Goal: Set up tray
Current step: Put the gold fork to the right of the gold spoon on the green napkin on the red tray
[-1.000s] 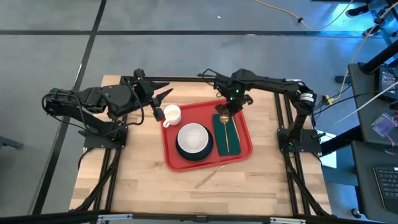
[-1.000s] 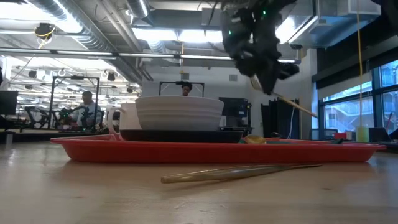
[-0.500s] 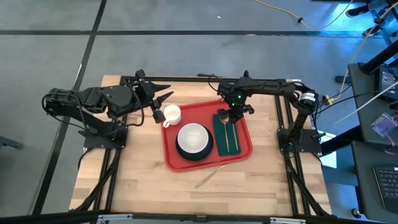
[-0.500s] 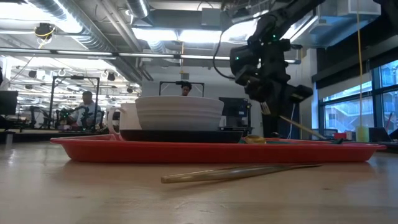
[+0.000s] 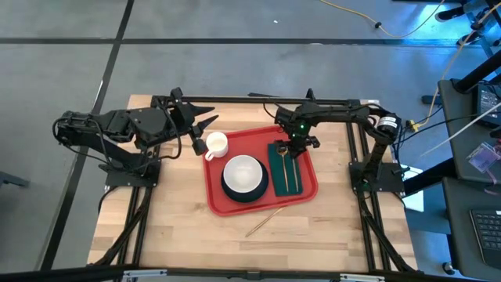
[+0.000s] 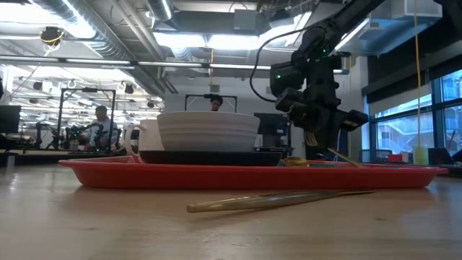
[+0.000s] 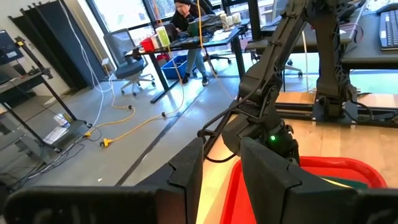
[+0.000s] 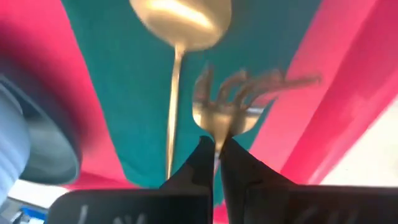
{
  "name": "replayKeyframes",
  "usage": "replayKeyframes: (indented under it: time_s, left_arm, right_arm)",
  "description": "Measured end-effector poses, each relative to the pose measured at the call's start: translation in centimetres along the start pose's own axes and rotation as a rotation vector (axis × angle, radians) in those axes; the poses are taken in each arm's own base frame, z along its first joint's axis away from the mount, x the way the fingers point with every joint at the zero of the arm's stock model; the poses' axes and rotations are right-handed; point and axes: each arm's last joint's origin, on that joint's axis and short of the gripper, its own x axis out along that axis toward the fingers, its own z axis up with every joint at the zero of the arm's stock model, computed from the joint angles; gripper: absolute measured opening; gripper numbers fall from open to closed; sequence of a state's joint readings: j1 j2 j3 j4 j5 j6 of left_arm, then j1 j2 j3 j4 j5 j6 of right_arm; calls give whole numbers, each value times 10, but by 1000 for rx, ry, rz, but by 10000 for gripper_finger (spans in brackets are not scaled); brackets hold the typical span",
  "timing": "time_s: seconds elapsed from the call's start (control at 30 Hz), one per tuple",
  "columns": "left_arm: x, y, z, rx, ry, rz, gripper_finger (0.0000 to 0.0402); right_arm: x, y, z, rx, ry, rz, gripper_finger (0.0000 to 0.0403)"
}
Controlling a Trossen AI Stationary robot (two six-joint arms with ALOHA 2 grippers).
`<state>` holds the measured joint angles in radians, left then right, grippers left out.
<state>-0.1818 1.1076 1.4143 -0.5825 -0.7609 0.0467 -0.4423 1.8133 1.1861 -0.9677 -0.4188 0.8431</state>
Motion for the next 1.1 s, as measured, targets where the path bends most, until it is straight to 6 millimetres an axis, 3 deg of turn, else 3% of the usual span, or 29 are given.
replayKeyframes:
  time_s: [0.37,1.1]
  left_arm:
    - [0,0,0,0,0,0,102]
    - [0,0,0,0,0,0,102]
  right_arm:
    - [3,-1,6,22,-122,-51,10]
    - [3,-3,8,26,-204,-122,10]
